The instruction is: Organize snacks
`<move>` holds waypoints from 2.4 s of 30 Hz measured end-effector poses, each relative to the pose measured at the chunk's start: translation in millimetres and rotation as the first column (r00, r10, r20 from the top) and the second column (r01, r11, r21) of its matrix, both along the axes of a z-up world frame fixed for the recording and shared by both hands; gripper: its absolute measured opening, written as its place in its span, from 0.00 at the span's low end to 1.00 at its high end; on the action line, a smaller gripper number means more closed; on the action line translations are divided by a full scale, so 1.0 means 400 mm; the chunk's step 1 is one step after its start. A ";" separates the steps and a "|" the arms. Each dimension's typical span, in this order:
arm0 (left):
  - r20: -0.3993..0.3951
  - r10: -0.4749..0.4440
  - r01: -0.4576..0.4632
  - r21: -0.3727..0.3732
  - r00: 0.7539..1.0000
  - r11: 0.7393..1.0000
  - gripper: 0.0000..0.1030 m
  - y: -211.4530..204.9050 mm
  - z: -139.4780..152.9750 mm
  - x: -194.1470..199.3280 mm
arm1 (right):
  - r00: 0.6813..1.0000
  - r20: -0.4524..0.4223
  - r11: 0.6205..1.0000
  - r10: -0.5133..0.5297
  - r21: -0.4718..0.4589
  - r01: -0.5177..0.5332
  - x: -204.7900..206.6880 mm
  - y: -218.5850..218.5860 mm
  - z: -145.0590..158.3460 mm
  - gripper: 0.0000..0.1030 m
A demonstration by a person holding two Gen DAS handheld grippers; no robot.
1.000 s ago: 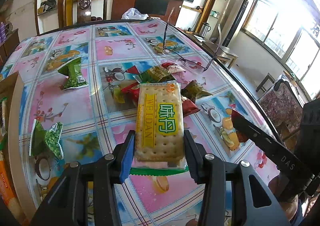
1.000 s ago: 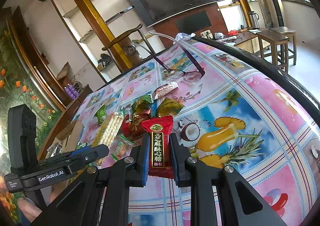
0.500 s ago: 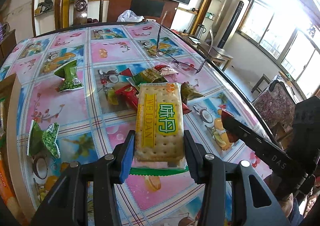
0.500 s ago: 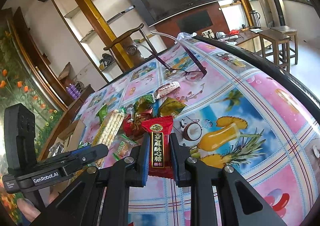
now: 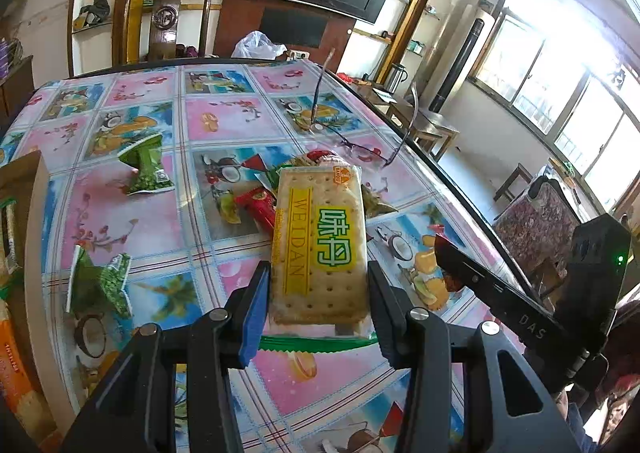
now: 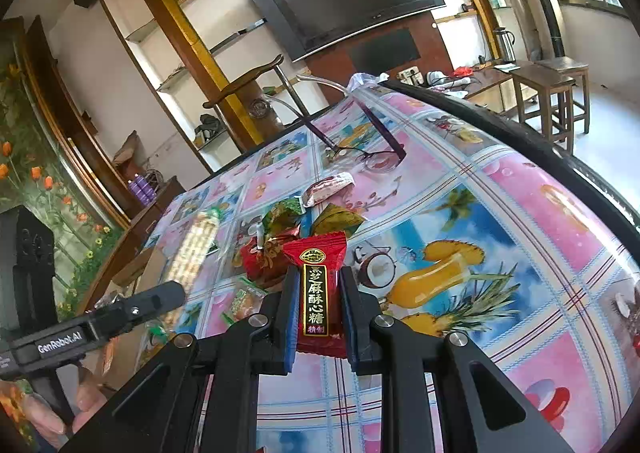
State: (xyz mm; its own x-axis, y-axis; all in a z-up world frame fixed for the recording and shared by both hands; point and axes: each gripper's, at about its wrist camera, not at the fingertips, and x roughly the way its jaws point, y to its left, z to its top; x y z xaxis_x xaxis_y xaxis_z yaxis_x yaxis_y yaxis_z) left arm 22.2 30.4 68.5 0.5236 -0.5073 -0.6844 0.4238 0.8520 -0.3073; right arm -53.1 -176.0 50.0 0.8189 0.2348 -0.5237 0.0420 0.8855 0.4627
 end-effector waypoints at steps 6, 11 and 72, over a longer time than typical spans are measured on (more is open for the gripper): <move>0.004 0.018 -0.018 -0.035 1.000 0.999 0.44 0.042 0.018 0.002 | 1.000 0.004 1.000 0.021 0.018 -0.021 0.004 0.033 0.018 0.19; -0.005 0.043 -0.043 -0.066 0.999 0.997 0.44 0.082 0.027 0.007 | 0.997 0.014 0.997 0.077 -0.011 -0.077 0.018 0.105 0.044 0.19; -0.065 0.500 -0.504 -0.097 0.864 0.858 0.44 0.710 -0.057 -0.184 | 0.887 0.038 0.885 0.461 -0.099 -0.455 0.007 0.584 0.124 0.20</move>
State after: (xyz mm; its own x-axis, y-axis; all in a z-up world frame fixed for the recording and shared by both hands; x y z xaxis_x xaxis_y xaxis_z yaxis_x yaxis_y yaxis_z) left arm -51.2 314.5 45.5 0.7031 -0.2535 -0.6644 -0.0654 0.9073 -0.4155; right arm -50.4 57.5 99.7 0.6608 0.5482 -0.5127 -0.4026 0.8354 0.3742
